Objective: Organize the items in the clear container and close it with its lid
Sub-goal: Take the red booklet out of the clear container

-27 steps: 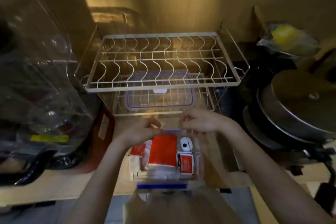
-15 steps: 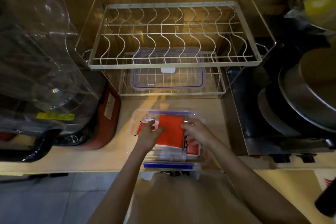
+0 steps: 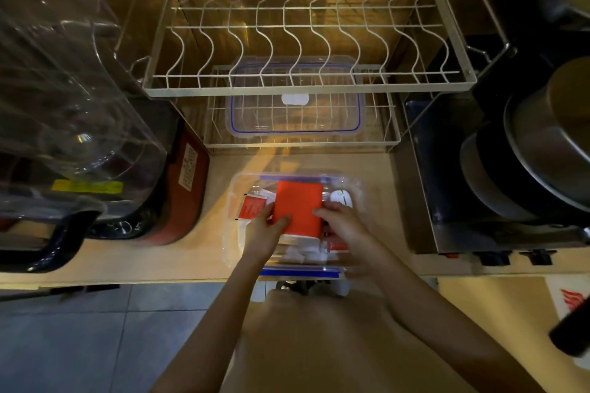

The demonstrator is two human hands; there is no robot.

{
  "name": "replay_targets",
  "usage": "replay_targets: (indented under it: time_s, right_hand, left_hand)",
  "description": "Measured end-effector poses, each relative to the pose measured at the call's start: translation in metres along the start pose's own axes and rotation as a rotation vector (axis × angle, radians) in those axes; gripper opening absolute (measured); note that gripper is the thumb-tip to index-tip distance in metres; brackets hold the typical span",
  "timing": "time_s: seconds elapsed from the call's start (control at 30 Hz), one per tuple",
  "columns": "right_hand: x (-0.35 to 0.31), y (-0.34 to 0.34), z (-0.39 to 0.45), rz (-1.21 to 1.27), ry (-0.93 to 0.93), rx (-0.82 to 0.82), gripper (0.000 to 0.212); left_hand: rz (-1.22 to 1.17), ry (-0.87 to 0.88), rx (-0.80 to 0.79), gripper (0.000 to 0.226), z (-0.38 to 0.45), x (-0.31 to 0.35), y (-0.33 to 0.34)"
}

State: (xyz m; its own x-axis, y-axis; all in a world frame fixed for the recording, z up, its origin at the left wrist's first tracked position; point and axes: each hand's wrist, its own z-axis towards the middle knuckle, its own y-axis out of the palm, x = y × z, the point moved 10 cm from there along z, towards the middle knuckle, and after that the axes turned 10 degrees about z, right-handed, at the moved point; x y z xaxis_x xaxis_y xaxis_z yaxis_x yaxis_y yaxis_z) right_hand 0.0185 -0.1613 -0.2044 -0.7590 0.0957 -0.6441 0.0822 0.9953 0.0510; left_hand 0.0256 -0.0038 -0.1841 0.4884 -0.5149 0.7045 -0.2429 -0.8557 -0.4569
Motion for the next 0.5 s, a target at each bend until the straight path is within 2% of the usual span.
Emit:
replay_targets:
  time_s: [0.07,0.2,0.4,0.5]
  right_hand:
    - [0.000,-0.005,0.000,0.083,0.002,-0.009,0.023]
    - [-0.003,-0.006,-0.003,0.170,0.000,-0.068,0.048]
    - [-0.021,-0.022,-0.024,0.189,-0.119,-0.070,0.049]
    - [-0.032,-0.044,-0.036,0.278,-0.177,-0.053,0.055]
  left_hand:
    - [-0.070,0.024,0.036,0.043,-0.002,0.002,-0.005]
    - [-0.163,0.076,0.094,0.048,-0.007,0.006,-0.010]
    - [-0.224,0.220,0.114,0.044,-0.024,0.021,-0.004]
    - [-0.071,0.401,0.055,0.057,-0.039,0.037,0.011]
